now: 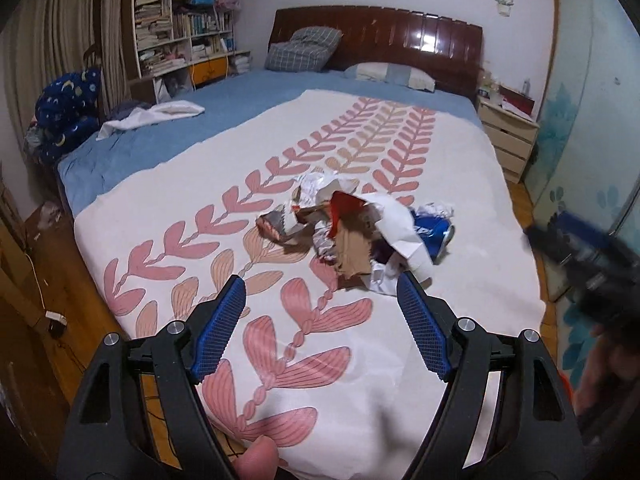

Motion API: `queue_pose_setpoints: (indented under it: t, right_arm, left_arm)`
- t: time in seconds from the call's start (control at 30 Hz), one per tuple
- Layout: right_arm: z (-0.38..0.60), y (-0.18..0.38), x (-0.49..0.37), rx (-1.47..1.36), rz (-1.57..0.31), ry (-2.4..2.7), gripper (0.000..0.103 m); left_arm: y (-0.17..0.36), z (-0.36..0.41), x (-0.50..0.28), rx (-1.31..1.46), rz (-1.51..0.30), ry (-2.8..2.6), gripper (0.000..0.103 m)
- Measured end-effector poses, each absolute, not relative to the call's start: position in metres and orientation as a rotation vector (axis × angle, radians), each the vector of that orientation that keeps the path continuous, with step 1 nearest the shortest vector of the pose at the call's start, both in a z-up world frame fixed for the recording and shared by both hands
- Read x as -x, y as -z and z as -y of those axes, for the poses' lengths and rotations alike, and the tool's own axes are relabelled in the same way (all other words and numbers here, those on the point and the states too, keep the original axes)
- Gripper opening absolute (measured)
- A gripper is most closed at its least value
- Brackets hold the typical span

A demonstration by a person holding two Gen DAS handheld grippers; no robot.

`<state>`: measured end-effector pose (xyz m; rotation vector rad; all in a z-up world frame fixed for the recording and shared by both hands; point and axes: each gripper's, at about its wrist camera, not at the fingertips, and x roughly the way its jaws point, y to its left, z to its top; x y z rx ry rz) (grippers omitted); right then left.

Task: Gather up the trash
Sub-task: 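Move both tools back over the trash on the bed, then grasp the red snack wrapper with the right tool while the left tool grasps white tissue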

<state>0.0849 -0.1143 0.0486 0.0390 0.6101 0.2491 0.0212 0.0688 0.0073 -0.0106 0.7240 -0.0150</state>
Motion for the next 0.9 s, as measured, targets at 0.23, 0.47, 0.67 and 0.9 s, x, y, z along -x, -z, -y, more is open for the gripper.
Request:
queue_pose_setpoints:
  t: [0.23,0.47,0.67,0.9]
  right_arm:
    - [0.097,-0.015,-0.126,-0.092,-0.688,-0.283,0.086]
    - [0.072,0.004,-0.142,-0.078,-0.713,-0.306,0.086]
    - [0.063,0.016,-0.161,-0.058,-0.743,-0.301,0.086]
    - [0.049,0.059,-0.205,-0.028,-0.861,-0.291,0.076]
  left_arm:
    - [-0.004,-0.082,-0.029,0.051,-0.745,0.001,0.078]
    - [-0.002,-0.08,-0.03,0.053,-0.752,0.008,0.078]
    - [0.001,-0.078,-0.029,0.058,-0.762,0.013,0.078]
    - [0.006,-0.077,-0.033,0.064,-0.782,0.015,0.078]
